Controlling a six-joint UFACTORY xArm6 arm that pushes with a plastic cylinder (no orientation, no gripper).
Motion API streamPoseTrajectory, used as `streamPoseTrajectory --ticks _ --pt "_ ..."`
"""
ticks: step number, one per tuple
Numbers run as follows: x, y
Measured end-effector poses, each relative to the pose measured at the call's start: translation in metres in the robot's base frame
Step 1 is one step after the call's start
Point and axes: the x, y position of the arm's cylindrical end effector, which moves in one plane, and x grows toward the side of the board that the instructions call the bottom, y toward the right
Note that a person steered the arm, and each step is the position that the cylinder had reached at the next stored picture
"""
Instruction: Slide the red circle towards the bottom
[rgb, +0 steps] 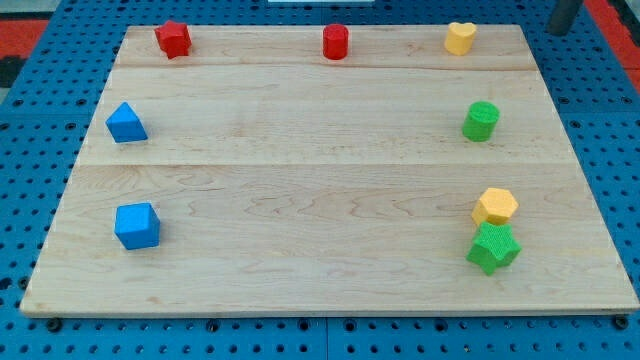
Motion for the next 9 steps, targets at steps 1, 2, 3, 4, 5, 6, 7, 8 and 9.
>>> streamPoseTrajectory --ticks 1,2,3,4,5,6,7,8,9 --pt "0.0 0.0" --pt "0.006 -0.003" --pt "0.008 -0.013" --pt "0.009 -0.013" --pt "0.014 -0.014" --pt "0.014 -0.015" --pt "0.014 -0.036" --pt "0.016 -0.033" --pt "0.019 -0.031"
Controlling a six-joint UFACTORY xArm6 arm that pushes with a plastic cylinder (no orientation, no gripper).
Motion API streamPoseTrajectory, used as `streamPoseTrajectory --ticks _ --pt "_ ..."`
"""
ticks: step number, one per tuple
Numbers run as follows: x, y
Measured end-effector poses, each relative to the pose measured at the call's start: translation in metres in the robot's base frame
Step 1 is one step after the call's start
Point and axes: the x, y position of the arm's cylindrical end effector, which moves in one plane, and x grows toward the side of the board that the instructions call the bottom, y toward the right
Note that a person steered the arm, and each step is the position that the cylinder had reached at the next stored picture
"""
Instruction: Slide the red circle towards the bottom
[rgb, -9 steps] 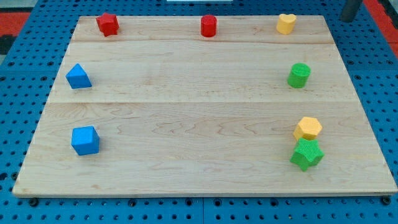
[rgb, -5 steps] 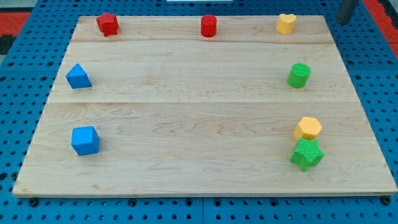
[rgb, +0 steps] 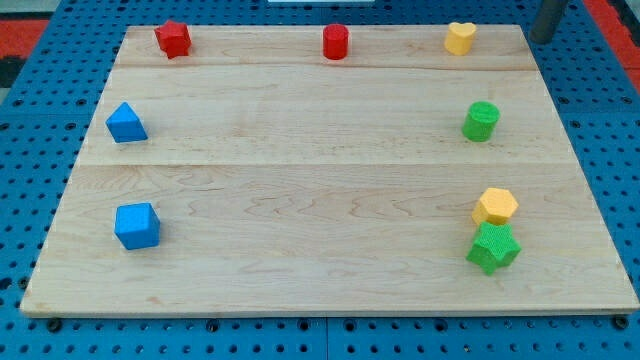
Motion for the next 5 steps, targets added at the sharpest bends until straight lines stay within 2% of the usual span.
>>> streamPoseTrajectory --ticks 2,3,4,5 --pt "0.013 0.003" --pt "0.035 0.003" --pt "0.017 -0.031" --pt "0.033 -0.095"
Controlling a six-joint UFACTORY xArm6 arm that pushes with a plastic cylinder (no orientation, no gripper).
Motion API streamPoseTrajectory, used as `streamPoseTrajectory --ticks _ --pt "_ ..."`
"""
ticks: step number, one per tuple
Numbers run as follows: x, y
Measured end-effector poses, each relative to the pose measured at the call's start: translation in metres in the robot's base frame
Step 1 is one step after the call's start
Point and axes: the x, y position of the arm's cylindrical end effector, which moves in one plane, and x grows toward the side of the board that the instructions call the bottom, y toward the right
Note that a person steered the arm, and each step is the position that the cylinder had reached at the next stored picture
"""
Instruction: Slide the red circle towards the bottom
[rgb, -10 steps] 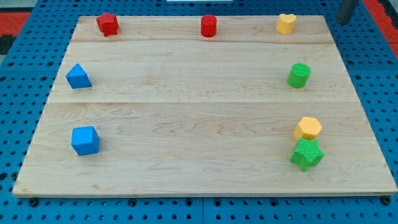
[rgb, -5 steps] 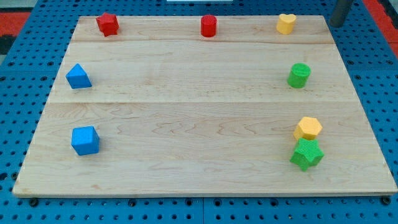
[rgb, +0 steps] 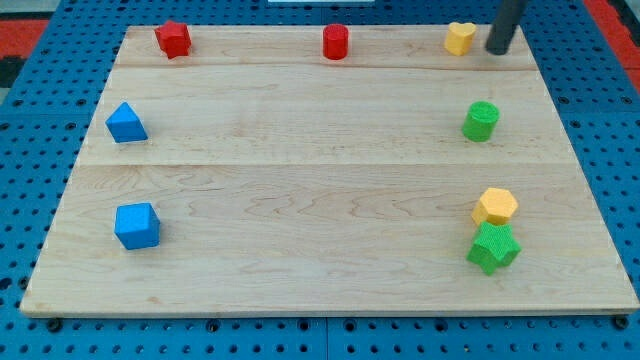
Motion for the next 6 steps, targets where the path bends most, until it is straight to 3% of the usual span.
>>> streamPoseTrajectory --ticks 1,2,3,4,5,6 --pt "0.026 -0.031" --pt "-0.031 -0.114" --pt "-0.063 -0.136" --pt "-0.061 -0.184" --pt "-0.039 -0.232" --pt "0.038 -0.221"
